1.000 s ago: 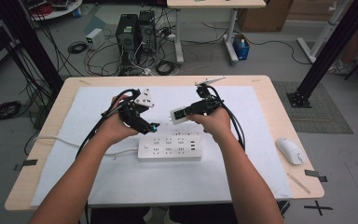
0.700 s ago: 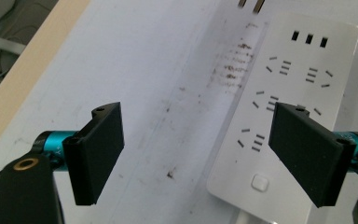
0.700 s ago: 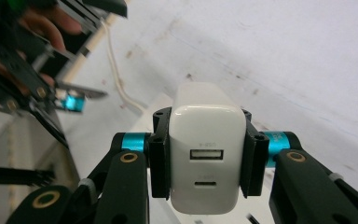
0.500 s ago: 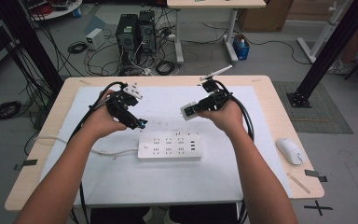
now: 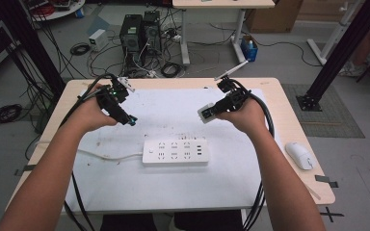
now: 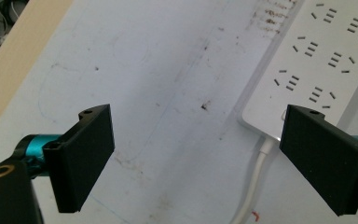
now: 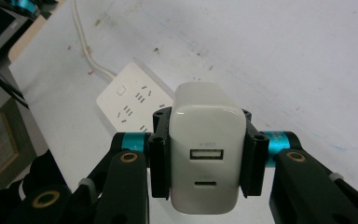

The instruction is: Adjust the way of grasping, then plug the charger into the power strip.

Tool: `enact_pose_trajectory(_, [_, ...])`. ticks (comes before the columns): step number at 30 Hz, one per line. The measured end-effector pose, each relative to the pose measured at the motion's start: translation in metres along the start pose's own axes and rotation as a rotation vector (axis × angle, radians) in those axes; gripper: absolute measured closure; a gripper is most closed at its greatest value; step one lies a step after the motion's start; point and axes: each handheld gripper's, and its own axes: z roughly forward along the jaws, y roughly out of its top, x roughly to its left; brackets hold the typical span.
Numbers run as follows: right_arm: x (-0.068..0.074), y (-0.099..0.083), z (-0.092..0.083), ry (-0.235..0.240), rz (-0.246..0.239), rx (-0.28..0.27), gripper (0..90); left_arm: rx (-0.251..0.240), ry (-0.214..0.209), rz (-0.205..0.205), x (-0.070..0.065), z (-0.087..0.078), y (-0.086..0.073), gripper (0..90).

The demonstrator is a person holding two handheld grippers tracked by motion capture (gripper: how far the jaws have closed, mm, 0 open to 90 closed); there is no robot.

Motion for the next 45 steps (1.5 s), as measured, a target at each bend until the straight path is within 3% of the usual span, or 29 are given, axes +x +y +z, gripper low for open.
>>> enact_pose_trajectory(12, [0.000, -0.001, -0.010, -0.008, -0.012, 0.023, 62.3, 0.069, -0.010, -0.019, 0.006, 0.001, 0.001, 5.9])
enact_pose_trajectory(14, [0.000, 0.002, -0.009, -0.010, -0.018, 0.033, 62.3, 0.114, 0.020, -0.004, 0.004, 0.000, -0.001, 5.9])
enact_pose_trajectory(23, [0.004, 0.023, 0.002, -0.029, -0.089, 0.131, 62.3, 0.168, -0.020, 0.023, 0.008, 0.003, -0.011, 5.9])
enact_pose_trajectory(28, [0.008, 0.032, 0.012, -0.013, -0.153, 0.174, 62.3, 0.161, -0.046, -0.009, 0.014, 0.005, -0.017, 5.9])
enact_pose_trajectory(30, [0.012, 0.034, 0.024, -0.022, -0.208, 0.246, 62.3, 0.161, -0.061, -0.015, 0.015, 0.006, -0.021, 5.9])
enact_pose_trajectory(32, [0.014, 0.034, 0.028, -0.022, -0.223, 0.267, 62.3, 0.162, -0.061, -0.015, 0.016, 0.007, -0.024, 5.9])
enact_pose_trajectory(34, [0.019, 0.034, 0.040, -0.016, -0.286, 0.334, 62.3, 0.160, -0.066, -0.017, 0.016, 0.009, -0.027, 5.9])
enact_pose_trajectory(36, [0.021, 0.034, 0.045, -0.021, -0.305, 0.353, 62.3, 0.158, -0.067, -0.019, 0.016, 0.010, -0.028, 5.9])
enact_pose_trajectory(37, [0.023, 0.033, 0.052, -0.018, -0.337, 0.387, 62.3, 0.154, -0.069, -0.022, 0.016, 0.011, -0.029, 5.9])
enact_pose_trajectory(41, [0.030, 0.034, 0.063, -0.005, -0.370, 0.420, 62.4, 0.149, -0.072, -0.030, 0.016, 0.013, -0.030, 5.9])
enact_pose_trajectory(45, [0.036, 0.034, 0.075, -0.021, -0.404, 0.446, 62.4, 0.151, -0.072, -0.032, 0.014, 0.015, -0.029, 5.9])
